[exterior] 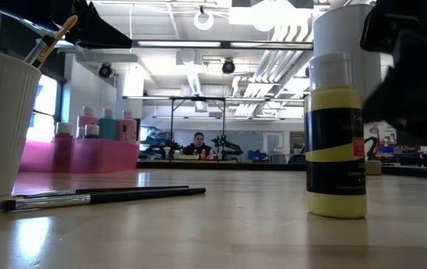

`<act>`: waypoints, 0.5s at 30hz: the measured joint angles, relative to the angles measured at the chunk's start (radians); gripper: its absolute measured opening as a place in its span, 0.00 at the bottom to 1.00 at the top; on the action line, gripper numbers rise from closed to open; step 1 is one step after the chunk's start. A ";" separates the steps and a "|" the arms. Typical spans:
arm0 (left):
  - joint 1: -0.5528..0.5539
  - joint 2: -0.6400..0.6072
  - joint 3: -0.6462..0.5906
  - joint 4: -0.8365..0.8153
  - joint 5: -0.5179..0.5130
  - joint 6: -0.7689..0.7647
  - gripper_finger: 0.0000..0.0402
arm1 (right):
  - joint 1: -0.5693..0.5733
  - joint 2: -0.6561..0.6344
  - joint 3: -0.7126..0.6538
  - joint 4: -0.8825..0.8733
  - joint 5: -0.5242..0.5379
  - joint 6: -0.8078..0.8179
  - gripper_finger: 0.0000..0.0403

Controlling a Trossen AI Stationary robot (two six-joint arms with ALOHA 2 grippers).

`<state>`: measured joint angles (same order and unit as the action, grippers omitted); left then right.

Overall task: Pick & Place Paint Supplies
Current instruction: Put the small yellow paint bottle into the pink bin

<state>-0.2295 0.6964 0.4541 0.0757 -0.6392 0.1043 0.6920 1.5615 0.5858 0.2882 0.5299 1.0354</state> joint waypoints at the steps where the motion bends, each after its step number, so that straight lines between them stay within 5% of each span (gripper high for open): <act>1: 0.000 0.000 0.000 0.000 0.000 0.000 0.24 | 0.005 0.034 0.017 0.000 -0.023 0.022 0.01; 9: 0.000 0.000 0.000 0.000 0.000 -0.003 0.24 | 0.050 0.226 0.127 0.001 -0.167 0.248 0.01; 15: 0.000 0.000 0.000 0.000 0.000 -0.003 0.24 | 0.063 0.331 0.211 0.118 -0.167 0.238 0.01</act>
<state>-0.2295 0.6964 0.4545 0.0753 -0.6392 0.1013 0.7553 1.8930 0.7971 0.4062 0.3631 1.2733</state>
